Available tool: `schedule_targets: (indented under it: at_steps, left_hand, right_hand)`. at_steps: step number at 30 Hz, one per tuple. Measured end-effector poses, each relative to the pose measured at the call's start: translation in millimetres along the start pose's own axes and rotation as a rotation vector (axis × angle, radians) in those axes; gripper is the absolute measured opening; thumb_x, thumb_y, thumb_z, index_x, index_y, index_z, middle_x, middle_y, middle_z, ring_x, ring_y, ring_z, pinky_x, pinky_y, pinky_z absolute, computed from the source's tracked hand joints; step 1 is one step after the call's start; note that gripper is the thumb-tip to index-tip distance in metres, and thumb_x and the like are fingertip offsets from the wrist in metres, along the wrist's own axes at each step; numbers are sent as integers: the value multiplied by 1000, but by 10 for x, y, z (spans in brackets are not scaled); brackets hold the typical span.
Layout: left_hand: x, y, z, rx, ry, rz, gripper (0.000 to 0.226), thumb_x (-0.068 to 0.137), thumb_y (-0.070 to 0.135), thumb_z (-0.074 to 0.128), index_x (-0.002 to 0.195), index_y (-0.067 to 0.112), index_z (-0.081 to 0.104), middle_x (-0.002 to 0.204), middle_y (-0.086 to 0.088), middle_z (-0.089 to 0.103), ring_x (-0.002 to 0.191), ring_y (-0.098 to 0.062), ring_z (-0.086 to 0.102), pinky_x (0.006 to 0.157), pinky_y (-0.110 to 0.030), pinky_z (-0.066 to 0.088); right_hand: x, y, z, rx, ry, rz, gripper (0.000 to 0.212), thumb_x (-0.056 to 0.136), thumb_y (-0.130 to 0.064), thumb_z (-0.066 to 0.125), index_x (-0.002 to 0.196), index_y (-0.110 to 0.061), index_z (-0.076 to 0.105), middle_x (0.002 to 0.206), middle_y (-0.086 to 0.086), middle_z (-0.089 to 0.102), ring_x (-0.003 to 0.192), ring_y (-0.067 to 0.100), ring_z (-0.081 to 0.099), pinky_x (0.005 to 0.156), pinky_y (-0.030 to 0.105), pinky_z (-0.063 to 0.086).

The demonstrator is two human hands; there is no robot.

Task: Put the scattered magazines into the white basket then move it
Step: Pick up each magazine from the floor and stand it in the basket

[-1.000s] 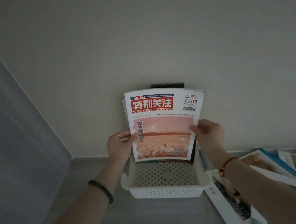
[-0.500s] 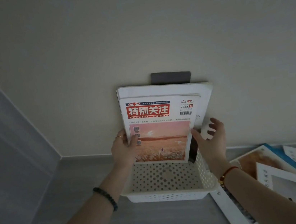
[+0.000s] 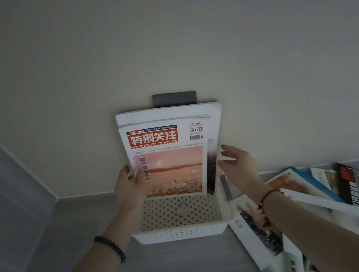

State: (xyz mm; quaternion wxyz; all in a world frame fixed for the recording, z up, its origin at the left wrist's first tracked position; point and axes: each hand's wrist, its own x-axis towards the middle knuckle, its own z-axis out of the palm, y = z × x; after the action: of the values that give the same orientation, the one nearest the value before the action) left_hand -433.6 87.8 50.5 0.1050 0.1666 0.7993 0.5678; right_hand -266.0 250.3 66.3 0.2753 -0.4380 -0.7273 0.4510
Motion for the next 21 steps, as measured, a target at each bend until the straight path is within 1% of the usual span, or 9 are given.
schedule_targets:
  at_steps: [5, 7, 9, 11, 13, 15, 17, 19, 21]
  left_hand:
    - [-404, 155, 70, -122, 70, -19, 37, 87, 19, 56, 120, 5, 47, 122, -12, 57, 104, -28, 58, 93, -43, 47]
    - [-607, 234, 167, -59, 37, -5, 33, 87, 22, 56, 116, 8, 52, 115, -12, 61, 101, -27, 59, 93, -43, 47]
    - [-866, 333, 330, -65, -83, 4, 23, 87, 24, 54, 107, 13, 56, 106, -10, 64, 99, -27, 60, 88, -43, 50]
    - [-1158, 435, 554, -101, -215, 0, 16, 88, 28, 53, 101, 18, 56, 103, -6, 63, 94, -23, 61, 76, -38, 53]
    - [-1433, 516, 827, -110, -338, -18, 19, 89, 26, 52, 103, 14, 57, 99, -8, 63, 82, -20, 62, 71, -32, 51]
    - [-1707, 589, 1126, -128, -479, -73, 23, 89, 20, 51, 107, 6, 56, 94, -9, 61, 74, -17, 60, 66, -28, 49]
    - [-1991, 634, 1426, -114, -592, -104, 17, 88, 15, 53, 103, 9, 58, 93, -8, 61, 75, -19, 60, 68, -29, 49]
    - [-2269, 670, 1719, -109, -658, -117, 9, 88, 17, 54, 94, 18, 61, 96, -7, 63, 80, -19, 62, 72, -31, 51]
    - [-2535, 718, 2010, -100, -706, -105, 7, 87, 22, 55, 86, 27, 59, 98, -3, 64, 80, -14, 63, 65, -24, 52]
  right_hand:
    - [-355, 236, -670, 5, -7, -19, 43, 84, -7, 58, 125, -19, 51, 119, 2, 59, 85, 10, 59, 70, 17, 46]
    - [-529, 411, -1002, -21, 24, 3, 42, 84, -7, 56, 123, -21, 52, 115, -2, 60, 82, 6, 59, 65, 11, 46]
    - [-709, 604, -1339, -28, 68, 41, 40, 84, -7, 56, 122, -20, 53, 112, -2, 61, 83, 7, 59, 61, 9, 46]
    - [-877, 802, -1686, -30, 123, 63, 39, 82, -4, 56, 119, -17, 56, 108, 0, 63, 86, 11, 59, 66, 12, 48]
    - [-1030, 991, -2035, -79, 156, 79, 39, 79, -2, 57, 116, -17, 58, 104, -5, 61, 82, 6, 57, 58, 3, 43]
    - [-1150, 1180, -2383, -93, 182, 101, 40, 78, 0, 59, 116, -15, 59, 103, -4, 61, 77, 4, 57, 52, 1, 42]
    - [-1244, 1367, -2731, -72, 217, 136, 40, 79, 0, 60, 117, -13, 58, 104, 1, 62, 79, 10, 59, 60, 5, 45]
    - [-1319, 1555, -3067, -82, 236, 180, 40, 79, -3, 63, 117, -13, 57, 105, 2, 61, 88, 16, 59, 73, 17, 46]
    - [-1386, 1761, -3382, -106, 229, 233, 43, 78, -5, 66, 118, -14, 55, 110, 5, 60, 97, 21, 59, 80, 25, 46]
